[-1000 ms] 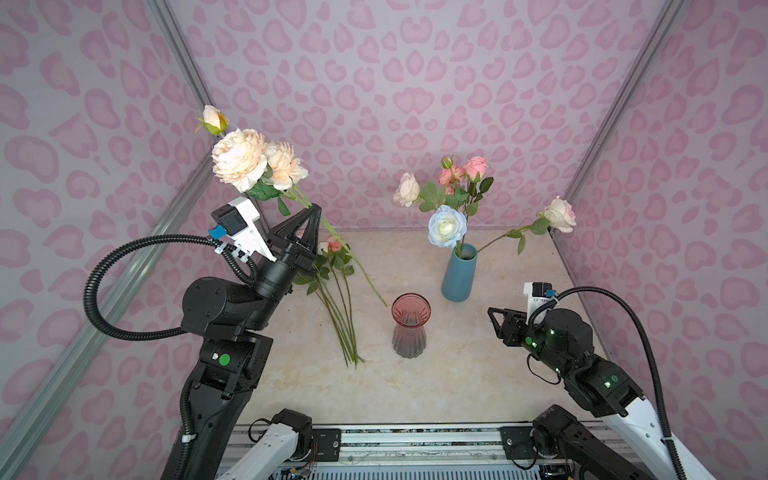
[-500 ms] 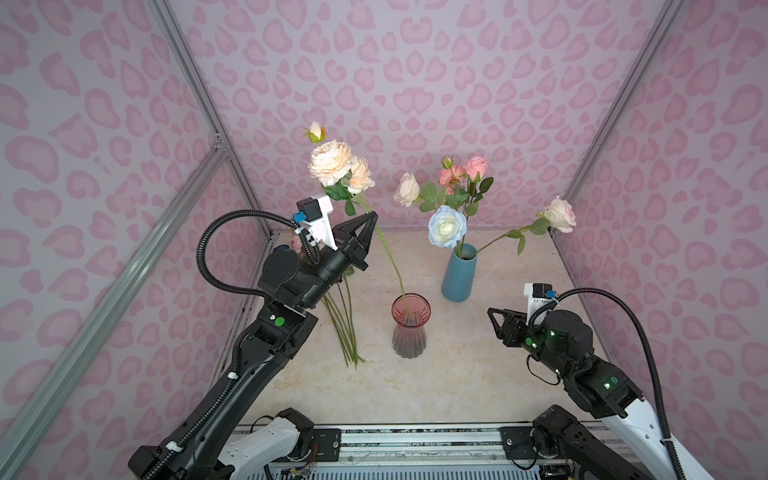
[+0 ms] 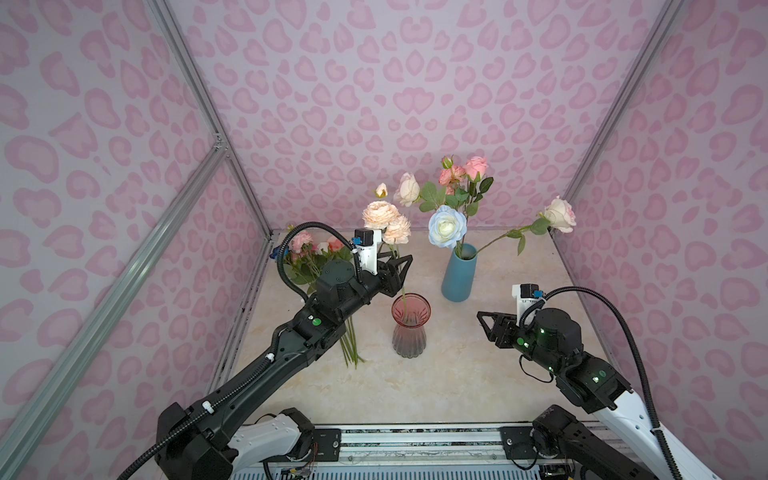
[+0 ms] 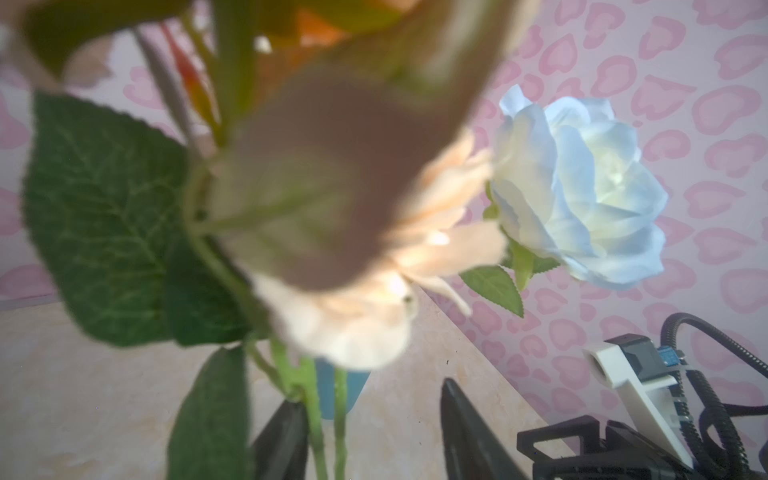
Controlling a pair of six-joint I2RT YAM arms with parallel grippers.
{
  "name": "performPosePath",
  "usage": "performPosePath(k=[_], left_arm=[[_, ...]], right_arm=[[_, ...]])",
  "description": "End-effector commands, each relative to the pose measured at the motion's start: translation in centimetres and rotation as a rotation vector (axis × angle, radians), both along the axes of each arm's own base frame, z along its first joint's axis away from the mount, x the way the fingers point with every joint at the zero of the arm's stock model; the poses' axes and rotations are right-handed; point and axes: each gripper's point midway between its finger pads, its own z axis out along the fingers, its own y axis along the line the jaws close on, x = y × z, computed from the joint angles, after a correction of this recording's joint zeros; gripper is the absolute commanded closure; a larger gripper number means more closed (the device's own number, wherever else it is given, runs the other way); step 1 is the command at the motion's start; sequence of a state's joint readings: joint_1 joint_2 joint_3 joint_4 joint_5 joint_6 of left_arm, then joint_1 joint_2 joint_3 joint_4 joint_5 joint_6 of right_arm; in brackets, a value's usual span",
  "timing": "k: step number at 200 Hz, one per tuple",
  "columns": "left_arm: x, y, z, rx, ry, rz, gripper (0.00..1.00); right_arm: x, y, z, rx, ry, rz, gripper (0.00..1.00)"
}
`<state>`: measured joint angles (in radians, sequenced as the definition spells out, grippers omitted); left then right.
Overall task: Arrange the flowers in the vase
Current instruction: 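Lower the peach rose stem into the pink vase and release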
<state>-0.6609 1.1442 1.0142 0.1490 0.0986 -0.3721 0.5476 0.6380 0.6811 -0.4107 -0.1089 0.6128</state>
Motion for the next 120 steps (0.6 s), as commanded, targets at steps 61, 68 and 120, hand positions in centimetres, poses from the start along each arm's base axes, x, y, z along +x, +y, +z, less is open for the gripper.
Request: performPosePath(k=[61, 68, 120], left_arm=[[-1.8, 3.0, -2.7, 0.218, 0.116, 0.056, 0.02], [-2.0, 3.0, -2.6, 0.224, 0.123, 0.050, 0.02], [-2.4, 8.0, -6.5, 0.311, 0.237, 0.265, 0.08]], right_arm=[[0.1, 0.1, 0.5, -0.003, -0.027, 0.008, 0.43], [0.2, 0.1, 0.6, -0.006, -0.030, 0.008, 0.43], [0.3, 0.1, 0.8, -0.007, -0.042, 0.005, 0.42]])
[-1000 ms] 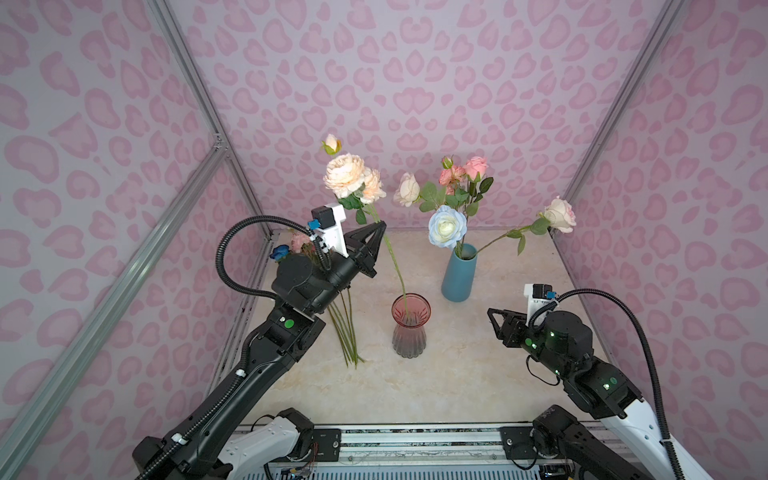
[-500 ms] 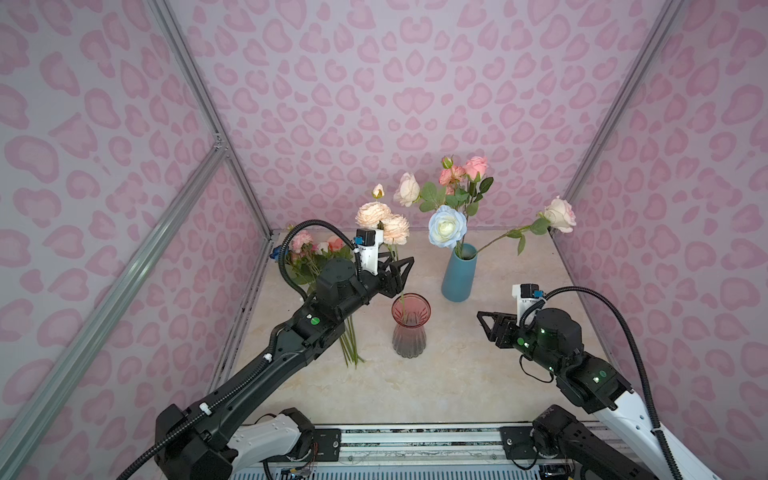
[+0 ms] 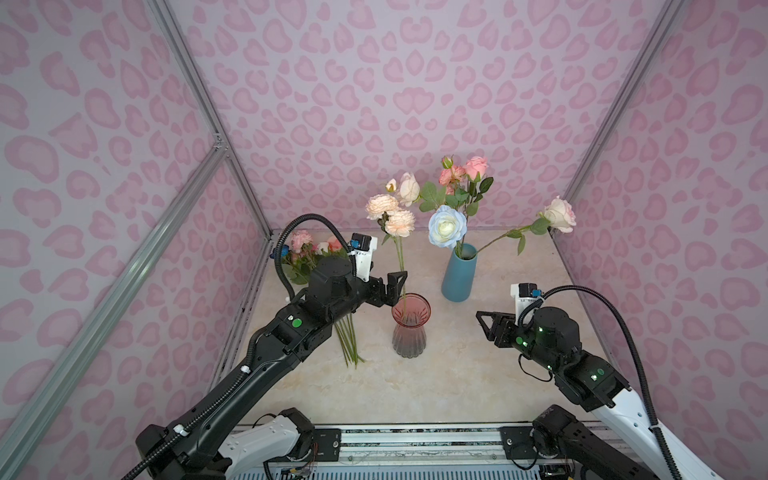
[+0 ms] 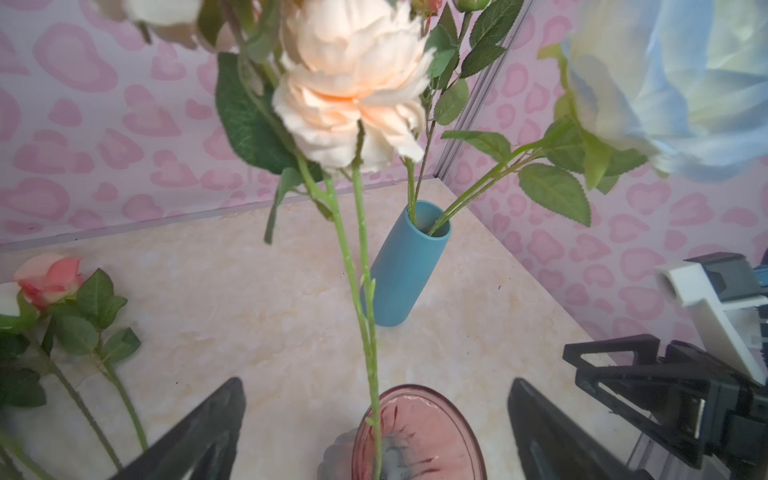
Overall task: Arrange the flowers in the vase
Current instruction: 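Lower the peach rose stem into the pink vase and release, then lower the left gripper onto the loose rose stems and grasp one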
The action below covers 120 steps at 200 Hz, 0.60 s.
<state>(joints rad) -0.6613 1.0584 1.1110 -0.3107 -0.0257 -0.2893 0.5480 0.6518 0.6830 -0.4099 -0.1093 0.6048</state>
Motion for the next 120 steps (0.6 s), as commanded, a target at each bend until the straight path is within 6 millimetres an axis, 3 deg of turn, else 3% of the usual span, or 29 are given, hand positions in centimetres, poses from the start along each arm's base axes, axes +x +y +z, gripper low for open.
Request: performPosePath(k=[1, 30, 44, 78, 99, 120], left_arm=[[-0.4, 3.9, -3.4, 0.067, 0.070, 0.172, 0.09], [-1.6, 9.1, -6.0, 0.021, 0.089, 0.373, 0.37], [-1.7, 11.9, -7.3, 0.018, 0.126, 0.496, 0.62], [-0.4, 16.6, -13.0, -0.030, 0.349, 0.695, 0.68], [2.0, 18.2, -16.0, -0.075, 0.459, 0.762, 0.65], [5.4, 18.5, -18.6, -0.075, 0.554, 0.778, 0.70]], right_arm=[[0.1, -0.1, 1.1, 0.004, -0.050, 0.000, 0.42], [-0.1, -0.7, 0.7, -0.018, -0.048, -0.018, 0.43], [-0.1, -0.7, 0.6, -0.025, -0.046, -0.011, 0.43], [0.1, -0.1, 0.0, -0.015, -0.040, 0.004, 0.44], [0.3, 0.3, -0.7, -0.002, -0.030, 0.016, 0.45], [0.4, 0.5, -1.3, -0.003, -0.021, 0.018, 0.45]])
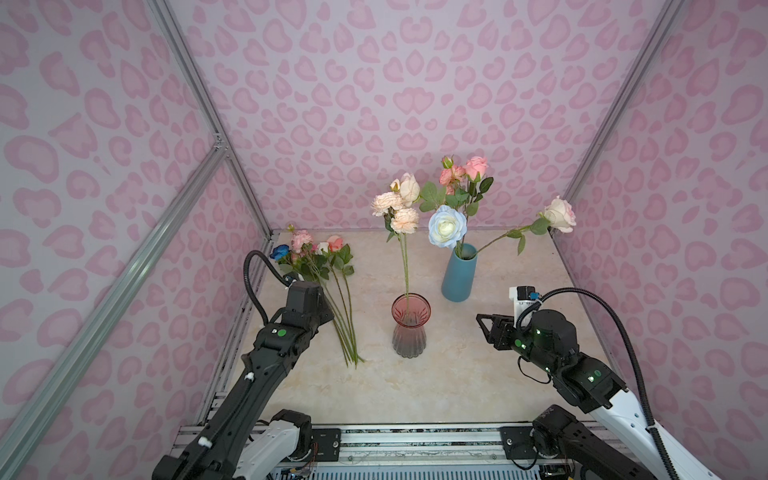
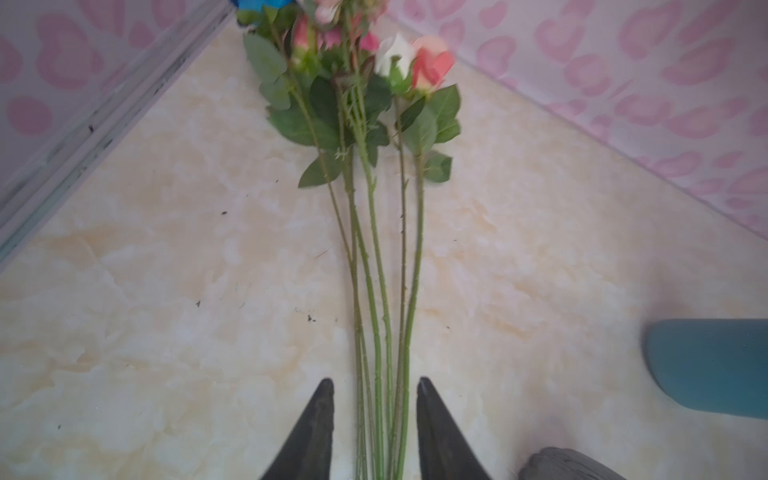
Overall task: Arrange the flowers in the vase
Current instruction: 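Lower the left gripper onto the loose rose stems and grasp one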
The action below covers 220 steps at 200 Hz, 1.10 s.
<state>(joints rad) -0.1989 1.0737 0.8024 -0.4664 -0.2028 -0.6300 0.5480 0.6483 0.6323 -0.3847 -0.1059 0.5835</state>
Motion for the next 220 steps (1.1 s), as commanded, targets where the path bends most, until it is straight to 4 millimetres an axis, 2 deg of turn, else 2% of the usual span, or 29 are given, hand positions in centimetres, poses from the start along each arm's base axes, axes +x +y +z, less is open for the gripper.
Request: performPosePath(k=[1, 14, 37, 60, 85, 141, 165, 185, 200, 220], left_arm=[[3.3, -0.7, -1.4, -0.104, 0.035, 0.016, 0.70], [5.5, -0.6, -2.4, -0.073, 0.085, 0.019, 0.72], [8.5, -0.2, -4.4, -0.012, 0.162, 0.039, 0.70], [10.3, 0.4, -5.8, 0.034, 0.201, 0.072, 0.69], [11.9, 0.3, -7.4, 0.058, 0.243, 0.057, 0.68], [13.3, 0.3, -10.9, 0.070, 0.304, 0.060, 0.72], [13.5, 0.2, -11.7, 0.067, 0.313, 0.054, 0.80], [13.5, 0.2, -11.9, 0.076, 0.316, 0.049, 0.82], [13.6, 0.0, -11.8, 0.063, 0.302, 0.035, 0.93], [14.2, -1.1, -9.7, 0.014, 0.235, -0.001, 0.96]], right_arm=[[0.4, 0.5, 0.4, 0.026, -0.029, 0.012, 0.45], [0.4, 0.5, 0.1, 0.023, -0.029, 0.013, 0.45], [0.4, 0.6, -0.5, 0.027, -0.024, 0.013, 0.45], [0.5, 0.6, -1.6, 0.031, -0.012, 0.006, 0.45], [0.6, 0.7, -1.8, 0.019, -0.009, 0.013, 0.46], [0.6, 0.2, -1.8, -0.004, -0.017, 0.000, 0.45], [0.7, 0.1, -1.9, -0.004, -0.016, -0.007, 0.46], [0.7, 0.1, -1.6, -0.004, -0.019, -0.006, 0.46], [0.6, 0.1, -1.4, -0.002, -0.024, -0.008, 0.46], [0.6, 0.0, -1.1, -0.001, -0.029, -0.008, 0.45]])
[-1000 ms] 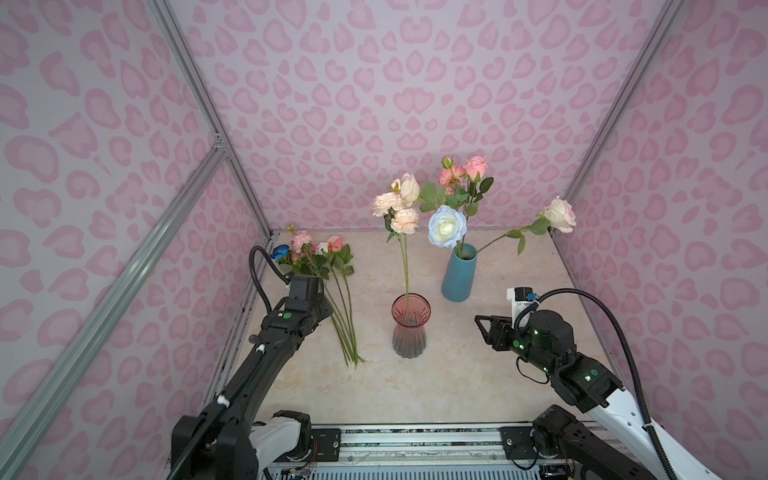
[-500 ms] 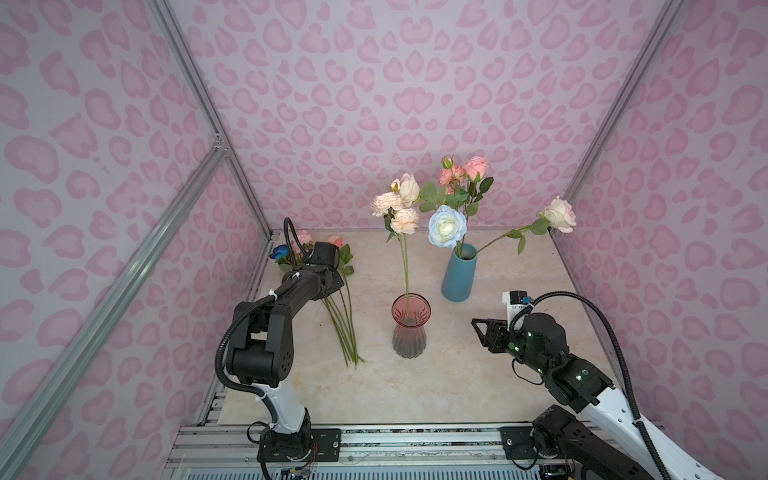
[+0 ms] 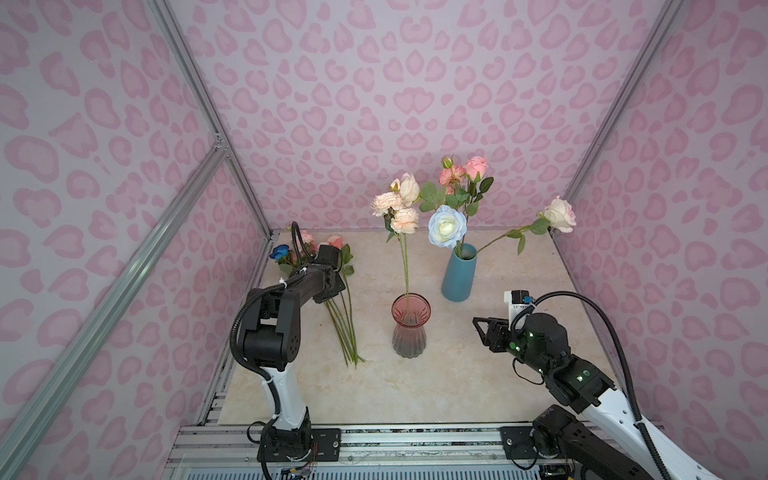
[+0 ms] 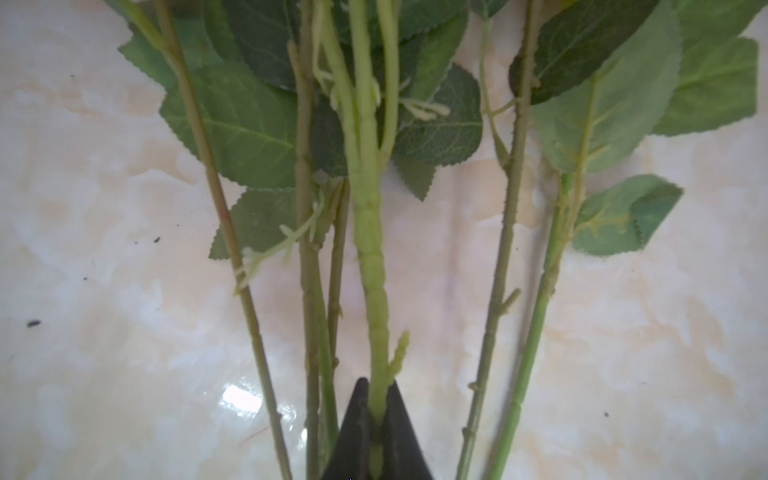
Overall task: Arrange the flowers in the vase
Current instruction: 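Lower the left gripper onto the loose rose stems and grasp one, then lift the pink rose stem upright with the left gripper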
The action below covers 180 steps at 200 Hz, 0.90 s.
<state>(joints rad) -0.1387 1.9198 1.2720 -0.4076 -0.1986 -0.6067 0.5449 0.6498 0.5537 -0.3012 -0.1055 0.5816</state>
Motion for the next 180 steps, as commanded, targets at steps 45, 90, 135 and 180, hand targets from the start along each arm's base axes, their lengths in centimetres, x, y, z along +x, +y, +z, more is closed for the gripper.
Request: performPosePath(k=[45, 90, 135, 180], left_arm=[[2.0, -4.6, 14.1, -0.176, -0.348, -0.163, 0.96], [-1.5, -3.7, 23.5, -0.074, -0.525, -0.194, 0.97], [-6.4, -3.1, 28.4, -0.037, -0.637, -0.266, 0.96], [-13.8, -7.1, 38.3, -0.156, -1.077, -0.489, 0.97]], right_arm=[[0.2, 0.0, 1.1, 0.010, -0.031, -0.002, 0.46], [0.0, 0.0, 2.0, 0.022, -0.043, -0.001, 0.46], [-0.4, -0.2, 2.9, 0.035, -0.058, 0.002, 0.47], [-0.5, -0.7, 3.3, 0.016, -0.064, -0.016, 0.47]])
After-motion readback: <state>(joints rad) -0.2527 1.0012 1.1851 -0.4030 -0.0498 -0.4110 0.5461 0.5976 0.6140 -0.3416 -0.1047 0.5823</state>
